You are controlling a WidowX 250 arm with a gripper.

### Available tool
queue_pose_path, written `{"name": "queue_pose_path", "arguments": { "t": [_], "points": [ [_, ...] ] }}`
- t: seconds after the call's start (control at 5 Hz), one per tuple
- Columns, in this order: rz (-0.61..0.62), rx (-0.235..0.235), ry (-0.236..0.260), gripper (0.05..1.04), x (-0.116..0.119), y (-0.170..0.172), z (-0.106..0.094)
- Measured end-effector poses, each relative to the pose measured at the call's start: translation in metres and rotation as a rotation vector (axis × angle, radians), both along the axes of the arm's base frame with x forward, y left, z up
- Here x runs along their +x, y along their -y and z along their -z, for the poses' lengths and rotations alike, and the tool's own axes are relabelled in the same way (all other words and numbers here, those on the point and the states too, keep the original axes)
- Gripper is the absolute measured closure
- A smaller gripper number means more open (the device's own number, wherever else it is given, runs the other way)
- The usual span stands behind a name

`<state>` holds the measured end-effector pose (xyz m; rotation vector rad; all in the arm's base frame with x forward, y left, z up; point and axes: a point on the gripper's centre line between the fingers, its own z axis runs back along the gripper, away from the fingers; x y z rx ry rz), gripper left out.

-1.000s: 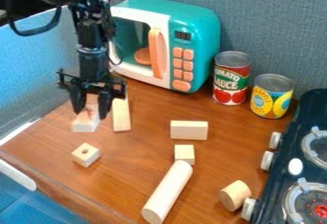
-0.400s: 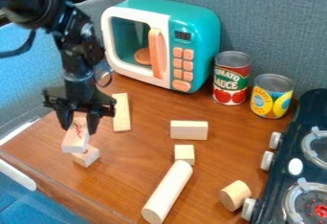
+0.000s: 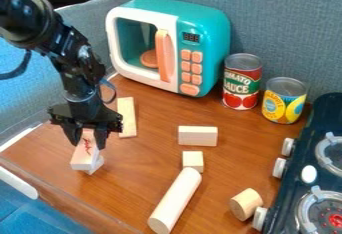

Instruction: Put the rectangular block on top of the cube with a hole

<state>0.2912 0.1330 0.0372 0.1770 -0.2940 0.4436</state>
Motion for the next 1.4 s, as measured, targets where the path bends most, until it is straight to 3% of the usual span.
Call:
{"name": "queue_pose_path", "arguments": {
  "t": [0.2,0.4,0.6,0.8,1.0,1.2,1.4],
  "points": [
    [-0.033,-0.025,-0.034,0.538,0.006,-0.003,0.006],
    [-0.047,-0.025,-0.032,0.538,0.009,-0.005,0.006],
    [-0.069,-0.043,-0.050,0.460,0.010,-0.005,0.007],
    [-0.086,-0.041,-0.075,0.162,0.006,-0.005,0.008],
    [-0.088,-0.074,-0.083,0.075,0.008,-0.001,0.005],
    [-0.077,-0.111,-0.036,0.081,0.009,0.007,-0.019],
    [0.027,-0.109,-0.025,0.083,0.005,0.018,-0.049]
  ]
}}
